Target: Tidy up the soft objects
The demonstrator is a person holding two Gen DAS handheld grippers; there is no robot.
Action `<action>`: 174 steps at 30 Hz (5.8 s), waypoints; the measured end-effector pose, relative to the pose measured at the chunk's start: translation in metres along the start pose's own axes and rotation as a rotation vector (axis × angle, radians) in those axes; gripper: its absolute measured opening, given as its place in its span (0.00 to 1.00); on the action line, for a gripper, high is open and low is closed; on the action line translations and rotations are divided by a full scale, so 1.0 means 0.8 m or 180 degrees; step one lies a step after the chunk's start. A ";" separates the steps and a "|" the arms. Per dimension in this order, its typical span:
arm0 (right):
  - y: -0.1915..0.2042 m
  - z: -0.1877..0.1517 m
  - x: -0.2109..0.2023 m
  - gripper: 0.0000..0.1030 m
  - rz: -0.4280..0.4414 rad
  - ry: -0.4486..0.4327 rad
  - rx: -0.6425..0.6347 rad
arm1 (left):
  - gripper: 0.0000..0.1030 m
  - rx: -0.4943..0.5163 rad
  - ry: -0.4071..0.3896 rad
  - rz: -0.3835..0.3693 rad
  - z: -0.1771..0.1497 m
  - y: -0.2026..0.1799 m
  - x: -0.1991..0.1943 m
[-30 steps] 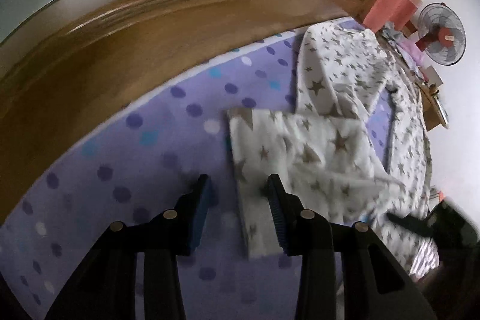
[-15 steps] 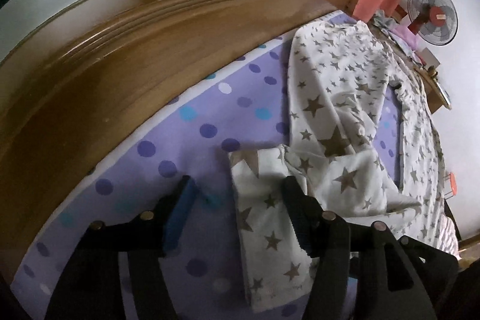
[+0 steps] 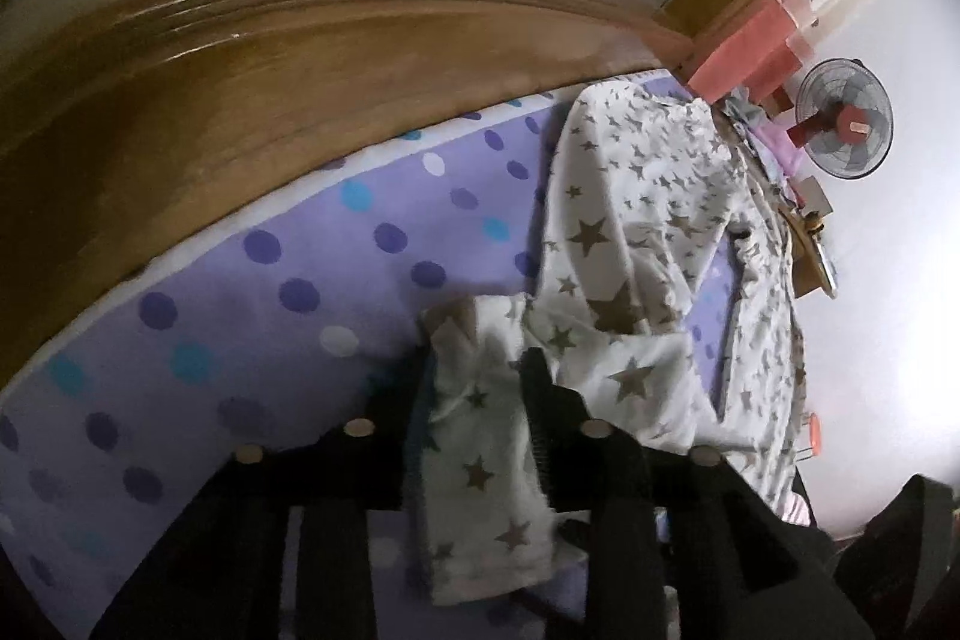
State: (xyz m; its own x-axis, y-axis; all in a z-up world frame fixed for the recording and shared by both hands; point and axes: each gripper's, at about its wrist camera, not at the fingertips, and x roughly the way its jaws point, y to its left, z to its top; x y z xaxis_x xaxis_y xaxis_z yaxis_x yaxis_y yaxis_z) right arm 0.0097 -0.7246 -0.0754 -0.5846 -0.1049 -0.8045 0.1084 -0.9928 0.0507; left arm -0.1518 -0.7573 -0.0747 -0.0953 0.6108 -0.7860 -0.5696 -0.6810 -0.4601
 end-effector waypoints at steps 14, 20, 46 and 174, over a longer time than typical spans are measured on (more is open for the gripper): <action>0.014 0.011 0.022 0.56 -0.0236 0.0020 -0.0100 | 0.19 0.0412 -0.0030 0.0203 0.007 -0.013 0.006; 0.007 0.017 0.019 0.06 -0.0291 -0.0013 -0.0062 | 0.05 0.0154 -0.0228 0.0145 -0.004 -0.004 -0.011; 0.266 0.031 0.055 0.06 0.1256 0.0145 -0.1308 | 0.05 -0.1391 -0.1157 0.1345 -0.190 0.182 -0.221; -0.242 -0.094 -0.188 0.41 0.0209 -0.0357 0.0384 | 0.24 -0.0294 -0.0498 0.0676 -0.158 -0.239 -0.055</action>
State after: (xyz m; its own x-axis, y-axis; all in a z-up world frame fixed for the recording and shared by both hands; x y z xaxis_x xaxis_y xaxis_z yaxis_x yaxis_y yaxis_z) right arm 0.1373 -0.5121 -0.0084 -0.6661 -0.1689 -0.7265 0.0561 -0.9826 0.1770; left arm 0.0641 -0.7053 -0.0043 -0.3334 0.5005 -0.7990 -0.4472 -0.8300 -0.3333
